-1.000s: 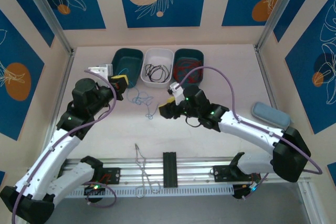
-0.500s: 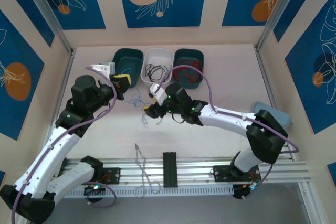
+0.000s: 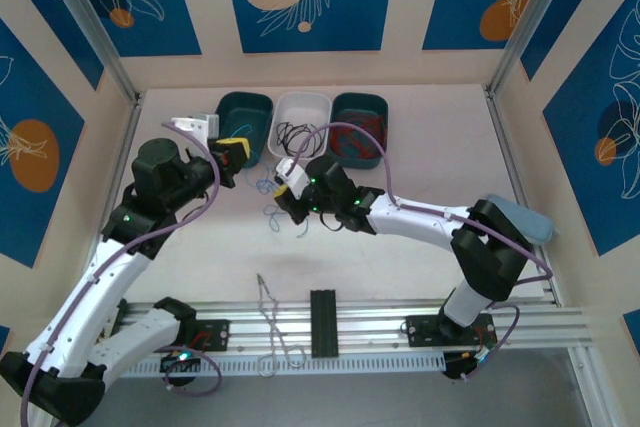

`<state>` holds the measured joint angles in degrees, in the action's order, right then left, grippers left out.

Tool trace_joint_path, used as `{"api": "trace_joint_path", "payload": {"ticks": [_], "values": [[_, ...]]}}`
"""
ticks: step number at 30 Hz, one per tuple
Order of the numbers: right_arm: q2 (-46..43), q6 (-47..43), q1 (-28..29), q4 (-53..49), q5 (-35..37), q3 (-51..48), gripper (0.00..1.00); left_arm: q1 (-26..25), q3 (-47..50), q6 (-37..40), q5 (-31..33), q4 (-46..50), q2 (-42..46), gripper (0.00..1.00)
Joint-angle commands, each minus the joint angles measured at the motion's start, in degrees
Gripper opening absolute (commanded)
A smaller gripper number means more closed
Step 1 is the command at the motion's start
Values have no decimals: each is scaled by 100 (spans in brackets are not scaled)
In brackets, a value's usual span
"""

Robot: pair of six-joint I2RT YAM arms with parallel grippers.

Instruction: Untangle the cables

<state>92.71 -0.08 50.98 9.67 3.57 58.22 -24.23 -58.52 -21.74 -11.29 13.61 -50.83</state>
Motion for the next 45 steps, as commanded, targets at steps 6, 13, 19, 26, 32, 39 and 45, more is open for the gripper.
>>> {"api": "trace_joint_path", "payload": {"ticks": [6, 13, 19, 26, 32, 39, 45], "values": [[-489, 889, -404, 26, 512, -890, 0, 61, -485, 632, 842, 505, 330, 0], [-1143, 1706, -980, -197, 1004, -1592, 0, 95, -891, 1130, 1601, 788, 391, 0], [-1831, 2138, -1317, -622, 1461, -1978, 0, 137, -1360, 1576, 2033, 827, 136, 0], [-2801, 2485, -1449, -1527, 1786, -2079, 0, 288, -1797, 1972, 2128, 553, -512, 0], [-3482, 2865, -1492, -2310, 1962, -1950, 0, 549, -2339, 2085, 1922, 251, -1505, 0], [-3846, 3096, -1495, -2931, 1945, -1655, 0, 907, -3041, 2129, 1698, 90, -2832, 0], [-3892, 3172, -1488, -3250, 1921, -1319, 0, 1116, -3265, 2181, 1620, -187, -3610, 0]]}}
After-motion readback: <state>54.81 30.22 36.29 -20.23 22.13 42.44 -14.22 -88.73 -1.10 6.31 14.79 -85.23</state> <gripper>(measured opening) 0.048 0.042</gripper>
